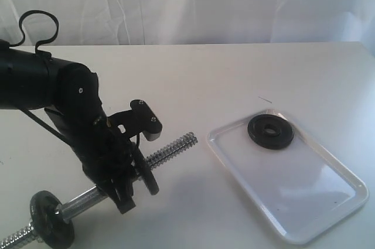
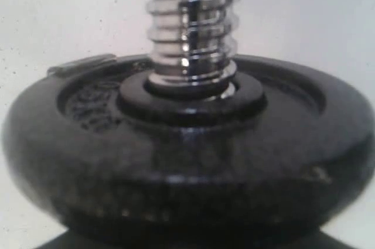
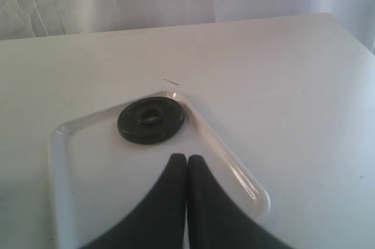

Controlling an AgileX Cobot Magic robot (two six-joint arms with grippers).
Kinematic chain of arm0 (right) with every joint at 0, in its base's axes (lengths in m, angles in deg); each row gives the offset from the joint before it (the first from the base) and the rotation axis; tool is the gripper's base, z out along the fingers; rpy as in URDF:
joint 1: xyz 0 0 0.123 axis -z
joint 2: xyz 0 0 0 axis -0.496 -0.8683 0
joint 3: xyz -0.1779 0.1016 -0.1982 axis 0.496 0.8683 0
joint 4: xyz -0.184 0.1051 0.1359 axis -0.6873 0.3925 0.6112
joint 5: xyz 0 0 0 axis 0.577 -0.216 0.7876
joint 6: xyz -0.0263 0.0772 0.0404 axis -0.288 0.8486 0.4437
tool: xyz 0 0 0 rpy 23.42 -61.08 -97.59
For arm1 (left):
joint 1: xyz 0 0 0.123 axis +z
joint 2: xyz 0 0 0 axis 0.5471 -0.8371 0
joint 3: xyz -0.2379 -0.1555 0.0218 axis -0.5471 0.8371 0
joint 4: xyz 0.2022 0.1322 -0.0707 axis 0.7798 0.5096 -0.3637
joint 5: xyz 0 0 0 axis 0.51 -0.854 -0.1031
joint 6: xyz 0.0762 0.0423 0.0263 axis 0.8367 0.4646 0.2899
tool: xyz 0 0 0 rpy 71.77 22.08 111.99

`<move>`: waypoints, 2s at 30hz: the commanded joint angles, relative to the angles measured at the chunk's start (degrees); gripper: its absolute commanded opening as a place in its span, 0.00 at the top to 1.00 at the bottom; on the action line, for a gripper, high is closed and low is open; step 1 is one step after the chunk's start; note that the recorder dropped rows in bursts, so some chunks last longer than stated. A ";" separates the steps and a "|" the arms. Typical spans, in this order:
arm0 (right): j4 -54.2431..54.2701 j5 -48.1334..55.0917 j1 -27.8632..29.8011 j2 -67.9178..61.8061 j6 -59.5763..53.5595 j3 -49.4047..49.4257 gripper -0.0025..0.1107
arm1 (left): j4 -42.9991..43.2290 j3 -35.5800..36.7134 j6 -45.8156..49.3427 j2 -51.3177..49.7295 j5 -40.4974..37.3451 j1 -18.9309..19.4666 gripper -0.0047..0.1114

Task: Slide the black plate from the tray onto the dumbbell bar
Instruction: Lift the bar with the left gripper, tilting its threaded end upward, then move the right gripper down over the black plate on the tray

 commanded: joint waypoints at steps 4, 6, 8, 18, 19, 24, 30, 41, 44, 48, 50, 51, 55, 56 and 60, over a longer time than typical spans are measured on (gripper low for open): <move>0.14 -0.43 -0.10 0.26 0.03 0.09 0.98 | -1.71 -0.91 -0.02 2.60 -1.62 -0.22 0.96; 0.14 -0.43 -0.10 0.26 0.03 0.09 0.98 | -1.99 -0.91 -0.13 2.60 -1.62 -0.22 0.96; 0.14 -0.43 -0.10 0.26 0.03 0.09 0.98 | -2.53 -0.91 -0.13 2.60 -1.62 -0.22 0.96; 0.73 -4.45 -0.10 0.26 1.27 0.09 0.98 | -3.12 -0.91 -0.13 3.64 -1.76 -2.20 0.96; 1.66 -6.29 -0.10 0.26 2.22 0.09 0.98 | -3.12 -0.91 -0.13 4.27 -1.76 -2.20 0.96; 5.38 -18.08 -0.10 0.26 6.78 0.09 0.98 | -3.12 -0.91 -0.01 7.65 -2.45 -2.20 0.96; 5.38 -32.71 -0.10 0.26 7.02 0.09 0.98 | -3.12 -0.91 -0.01 8.58 -2.77 -2.20 0.96; 6.40 -31.75 -0.10 0.26 33.20 0.09 0.98 | -3.12 -0.91 -0.01 8.58 -2.36 -2.20 0.96; 5.89 -12.65 -0.10 0.26 27.48 -4.02 0.98 | -3.12 -0.91 -0.01 8.58 -2.36 -2.20 0.96; 5.42 -3.08 -0.10 -9.70 4.91 -11.35 0.98 | -3.12 -0.91 -0.01 8.58 -2.25 -2.20 0.96; 5.42 -1.29 -0.10 -17.54 -0.25 -15.05 0.98 | -3.12 -0.91 -0.01 8.58 -2.25 -2.20 0.96; 5.42 -1.08 -0.10 -20.90 -2.88 -17.21 0.98 | -3.12 -0.91 -0.01 8.58 -2.25 -2.20 0.96; 5.32 3.27 -0.86 -34.27 -10.17 -25.94 0.98 | -3.12 -0.91 -0.01 8.58 -2.25 -2.20 0.96; 5.32 5.40 -1.32 -37.16 -11.22 -28.12 0.98 | -3.12 -0.91 -0.01 8.58 -2.25 -2.20 0.96; 5.19 13.42 -4.25 -51.24 -14.15 -39.02 0.98 | -3.12 -0.91 -0.01 8.58 -2.12 -2.20 0.96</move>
